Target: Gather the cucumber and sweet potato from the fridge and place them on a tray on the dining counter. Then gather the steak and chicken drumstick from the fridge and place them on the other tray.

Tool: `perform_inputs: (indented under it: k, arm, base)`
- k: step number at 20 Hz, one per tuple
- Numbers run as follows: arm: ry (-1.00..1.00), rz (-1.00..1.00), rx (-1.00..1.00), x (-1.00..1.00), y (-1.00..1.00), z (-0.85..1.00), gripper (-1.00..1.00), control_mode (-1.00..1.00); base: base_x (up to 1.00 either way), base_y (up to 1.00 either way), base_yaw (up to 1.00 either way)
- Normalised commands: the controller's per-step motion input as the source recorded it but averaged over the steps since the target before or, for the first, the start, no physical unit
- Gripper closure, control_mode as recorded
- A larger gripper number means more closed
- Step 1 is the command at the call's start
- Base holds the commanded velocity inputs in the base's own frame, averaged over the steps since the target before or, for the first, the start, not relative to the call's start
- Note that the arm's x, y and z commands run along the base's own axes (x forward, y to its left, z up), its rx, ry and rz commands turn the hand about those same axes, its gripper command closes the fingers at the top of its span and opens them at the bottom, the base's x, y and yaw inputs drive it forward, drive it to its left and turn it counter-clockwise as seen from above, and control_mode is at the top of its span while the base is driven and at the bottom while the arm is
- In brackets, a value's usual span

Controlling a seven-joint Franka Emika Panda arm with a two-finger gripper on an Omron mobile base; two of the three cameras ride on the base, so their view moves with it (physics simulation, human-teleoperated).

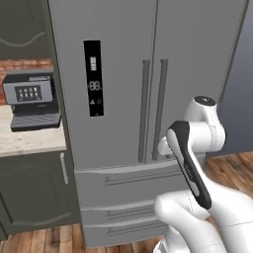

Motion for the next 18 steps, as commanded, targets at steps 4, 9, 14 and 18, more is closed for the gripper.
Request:
perform_inputs:
  k: [4,9,14,18]
  arm:
    - [0.00,0.00,0.00,0.00,0.00,0.00,-1.00,1.00]
    - [0.00,0.00,0.00,0.00,0.00,0.00,-1.00,1.00]
    - [0.00,0.00,0.00,0.00,0.00,0.00,-1.00,1.00]
    - [0.00,0.00,0.00,0.00,0.00,0.00,-1.00,1.00]
  base:
    - [-0.35,0.28,0.00]
    - [-0.54,0.01,0.00]
    - [-0.27,0.04,0.00]
    - [-0.16,0.04,0.00]
